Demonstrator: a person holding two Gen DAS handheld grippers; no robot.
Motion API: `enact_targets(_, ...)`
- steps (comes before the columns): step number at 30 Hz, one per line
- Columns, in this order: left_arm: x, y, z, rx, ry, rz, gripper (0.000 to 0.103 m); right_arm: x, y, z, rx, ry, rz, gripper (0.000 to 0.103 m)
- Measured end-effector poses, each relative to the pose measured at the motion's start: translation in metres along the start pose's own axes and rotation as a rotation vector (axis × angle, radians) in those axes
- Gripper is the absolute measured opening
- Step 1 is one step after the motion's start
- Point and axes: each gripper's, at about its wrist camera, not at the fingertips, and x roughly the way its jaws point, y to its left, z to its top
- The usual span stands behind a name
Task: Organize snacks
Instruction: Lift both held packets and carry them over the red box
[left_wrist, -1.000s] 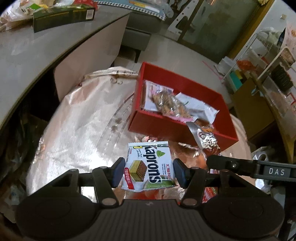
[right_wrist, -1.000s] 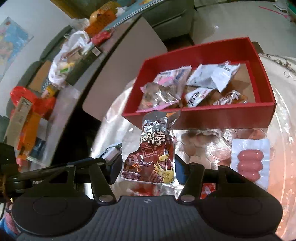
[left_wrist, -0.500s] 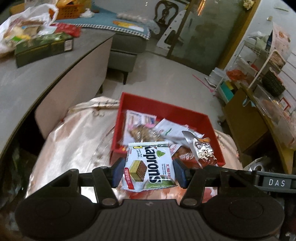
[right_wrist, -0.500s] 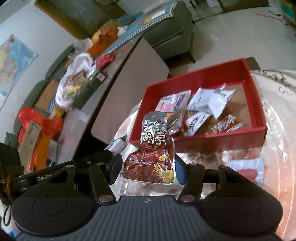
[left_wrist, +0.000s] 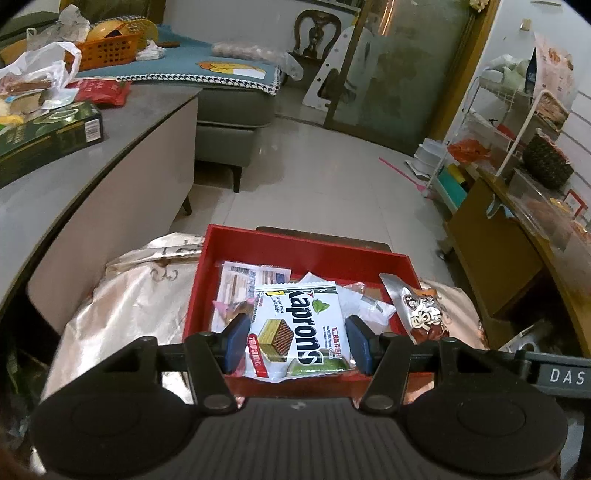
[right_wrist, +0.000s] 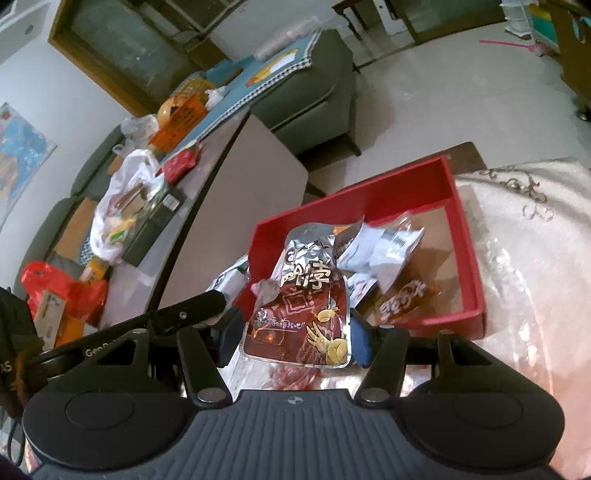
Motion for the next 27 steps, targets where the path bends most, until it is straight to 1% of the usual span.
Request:
enact_targets(5,0.011,-0.009,0.004,0.030,-0.007,0.023,0.050,0.006,-0.003,0.009,0.002,-0.014,-0.014,0.066)
enact_targets(19,0.037,-0.017,0.009,0.055,0.000,0.055,0.050,0.022,-0.011,0.018,-0.014,-0.006,-0.074,0.066)
enact_targets(27,0.053,-0.022,0.007,0.083,0.022,0.081,0.050,0.034,-0.017,0.019,-0.025,0.015,-0.110,0.066)
